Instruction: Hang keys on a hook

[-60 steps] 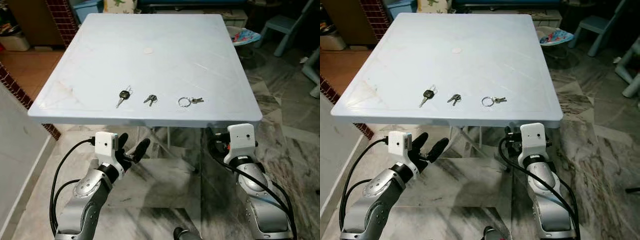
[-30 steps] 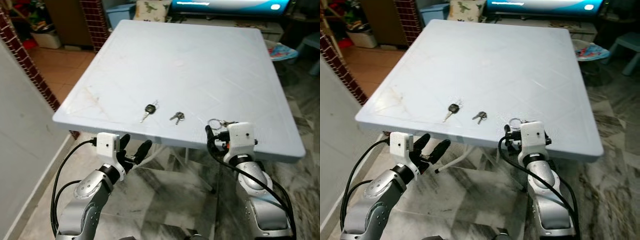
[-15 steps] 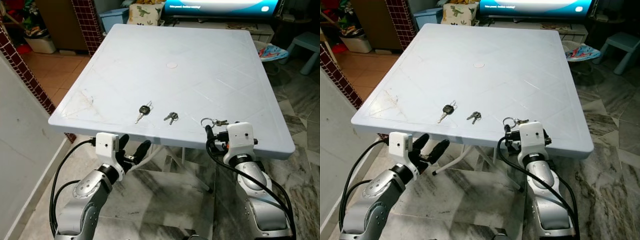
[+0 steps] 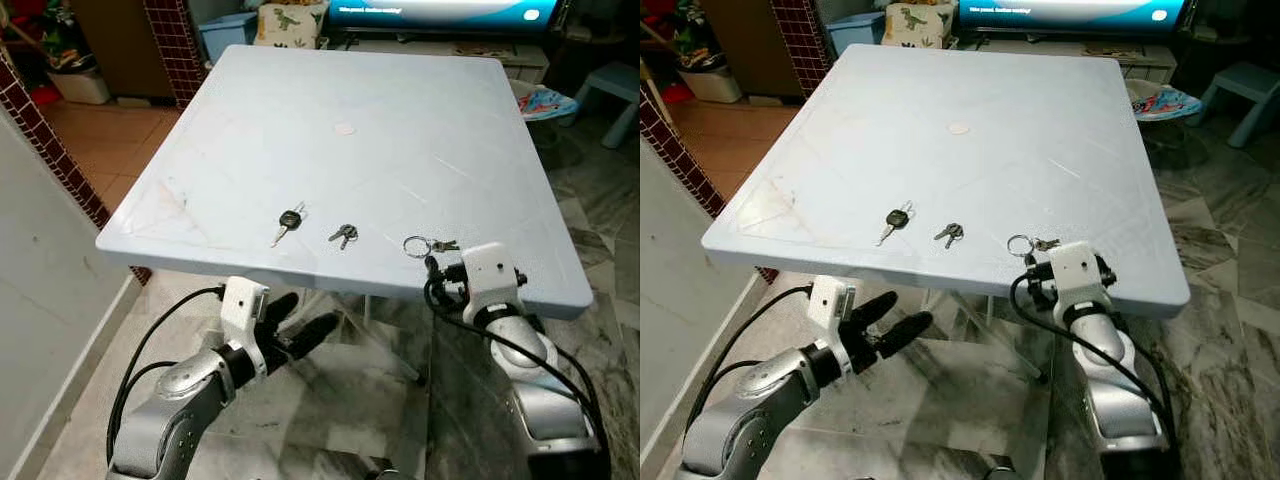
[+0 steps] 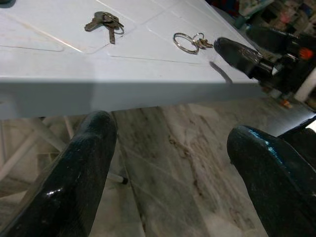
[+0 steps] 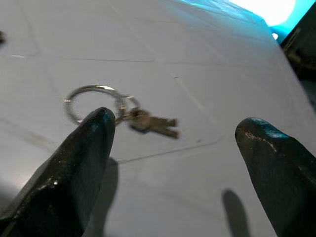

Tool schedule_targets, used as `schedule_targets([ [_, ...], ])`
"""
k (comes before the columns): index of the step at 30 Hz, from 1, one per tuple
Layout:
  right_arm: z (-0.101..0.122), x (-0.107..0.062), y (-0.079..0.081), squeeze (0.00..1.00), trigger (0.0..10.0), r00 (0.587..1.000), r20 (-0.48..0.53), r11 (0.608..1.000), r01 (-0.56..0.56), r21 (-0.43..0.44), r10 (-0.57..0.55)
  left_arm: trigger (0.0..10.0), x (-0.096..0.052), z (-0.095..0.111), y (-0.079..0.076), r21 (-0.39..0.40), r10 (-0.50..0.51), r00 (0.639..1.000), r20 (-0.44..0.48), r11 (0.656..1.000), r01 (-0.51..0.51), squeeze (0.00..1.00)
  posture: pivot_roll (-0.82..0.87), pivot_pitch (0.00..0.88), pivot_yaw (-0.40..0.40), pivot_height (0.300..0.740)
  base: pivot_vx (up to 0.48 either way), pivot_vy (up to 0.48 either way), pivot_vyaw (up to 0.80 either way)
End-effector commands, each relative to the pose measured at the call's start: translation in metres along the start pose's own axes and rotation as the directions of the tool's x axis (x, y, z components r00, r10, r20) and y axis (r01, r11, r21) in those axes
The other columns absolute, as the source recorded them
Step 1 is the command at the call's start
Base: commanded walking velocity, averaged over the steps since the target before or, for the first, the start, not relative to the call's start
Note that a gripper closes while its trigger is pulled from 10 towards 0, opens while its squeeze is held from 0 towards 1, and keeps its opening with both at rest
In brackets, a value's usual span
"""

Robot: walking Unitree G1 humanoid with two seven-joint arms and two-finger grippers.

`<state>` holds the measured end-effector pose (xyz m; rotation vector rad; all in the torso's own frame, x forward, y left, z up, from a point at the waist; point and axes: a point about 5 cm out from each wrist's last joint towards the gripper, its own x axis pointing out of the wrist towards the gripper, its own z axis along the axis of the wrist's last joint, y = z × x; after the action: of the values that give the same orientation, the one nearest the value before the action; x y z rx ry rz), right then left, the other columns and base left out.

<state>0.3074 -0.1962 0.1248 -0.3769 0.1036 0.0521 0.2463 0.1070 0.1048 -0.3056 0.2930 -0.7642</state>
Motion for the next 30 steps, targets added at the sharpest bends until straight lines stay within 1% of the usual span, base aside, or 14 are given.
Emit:
schedule_targets([
  [1, 0.000, 0.005, -0.002, 0.00, 10.0, 1.000, 0.011, 1.000, -0.014, -0.003, 0.015, 10.0, -0.003, -0.001, -0.002, 0.000, -0.014, 1.000, -0.023, 1.000, 0.014, 0.00, -0.05, 0.136, 0.041, 0.740, 0.000, 0.000, 0.00],
  [4, -0.001, 0.010, -0.004, 0.00, 10.0, 0.999, 0.007, 0.999, -0.032, 0.008, 0.032, 10.0, -0.005, -0.003, -0.004, -0.007, -0.031, 0.999, -0.040, 1.000, 0.030, 0.00, -0.05, 0.136, 0.043, 0.740, 0.000, 0.000, 0.00],
  [7, -0.002, 0.016, -0.002, 0.00, 10.0, 0.996, 0.006, 0.996, -0.087, 0.020, 0.087, 10.0, -0.008, -0.003, -0.006, -0.012, -0.050, 0.997, -0.056, 0.999, 0.049, 0.00, -0.04, 0.138, 0.045, 0.740, 0.000, 0.000, 0.00],
  [8, -0.002, 0.016, -0.002, 0.00, 10.0, 0.996, 0.006, 0.996, -0.087, 0.020, 0.087, 10.0, -0.008, -0.003, -0.006, -0.012, -0.050, 0.997, -0.056, 0.999, 0.049, 0.00, -0.04, 0.138, 0.045, 0.740, 0.000, 0.000, 0.00],
  [10, -0.002, 0.018, -0.002, 0.00, 10.0, 0.994, 0.007, 0.992, -0.111, 0.058, 0.111, 10.0, -0.009, -0.003, -0.006, -0.012, -0.050, 0.997, -0.057, 0.999, 0.050, 0.00, -0.04, 0.139, 0.046, 0.740, 0.000, 0.000, 0.00],
  [14, -0.003, 0.020, -0.003, 0.00, 10.0, 0.989, 0.006, 0.987, -0.145, 0.070, 0.144, 10.0, -0.010, -0.003, -0.006, -0.012, -0.055, 0.996, -0.064, 0.998, 0.055, 0.00, -0.03, 0.141, 0.049, 0.740, 0.000, 0.000, 0.00],
  [16, -0.005, 0.024, -0.006, 0.00, 10.0, 0.985, 0.006, 0.980, -0.175, 0.099, 0.175, 10.0, -0.010, -0.004, -0.008, -0.008, -0.065, 0.995, -0.079, 0.998, 0.065, 0.00, -0.03, 0.142, 0.051, 0.740, 0.000, 0.000, 0.00],
  [17, -0.005, 0.024, -0.006, 0.00, 10.0, 0.985, 0.006, 0.980, -0.175, 0.099, 0.175, 10.0, -0.010, -0.004, -0.008, -0.008, -0.065, 0.995, -0.079, 0.998, 0.065, 0.00, -0.03, 0.142, 0.051, 0.740, 0.000, 0.000, 0.00],
  [19, -0.011, 0.027, -0.012, 0.00, 10.0, 0.986, -0.010, 0.982, -0.165, 0.087, 0.166, 10.0, -0.011, -0.004, -0.009, -0.004, -0.066, 0.994, -0.085, 0.998, 0.066, 0.00, -0.03, 0.144, 0.053, 0.740, 0.000, 0.000, 0.00],
  [25, -0.021, 0.028, -0.011, 0.00, 10.0, 0.980, -0.022, 0.980, -0.196, 0.047, 0.197, 10.0, -0.013, -0.005, -0.009, -0.010, -0.061, 0.994, -0.093, 0.998, 0.061, 0.00, -0.03, 0.148, 0.057, 0.740, 0.000, 0.000, 0.00],
  [30, -0.027, 0.030, -0.010, 0.00, 10.0, 0.972, -0.020, 0.969, -0.233, 0.078, 0.236, 10.0, -0.013, -0.005, -0.009, -0.011, -0.060, 0.993, -0.097, 0.998, 0.059, 0.00, -0.02, 0.148, 0.058, 0.740, 0.000, 0.000, 0.00],
])
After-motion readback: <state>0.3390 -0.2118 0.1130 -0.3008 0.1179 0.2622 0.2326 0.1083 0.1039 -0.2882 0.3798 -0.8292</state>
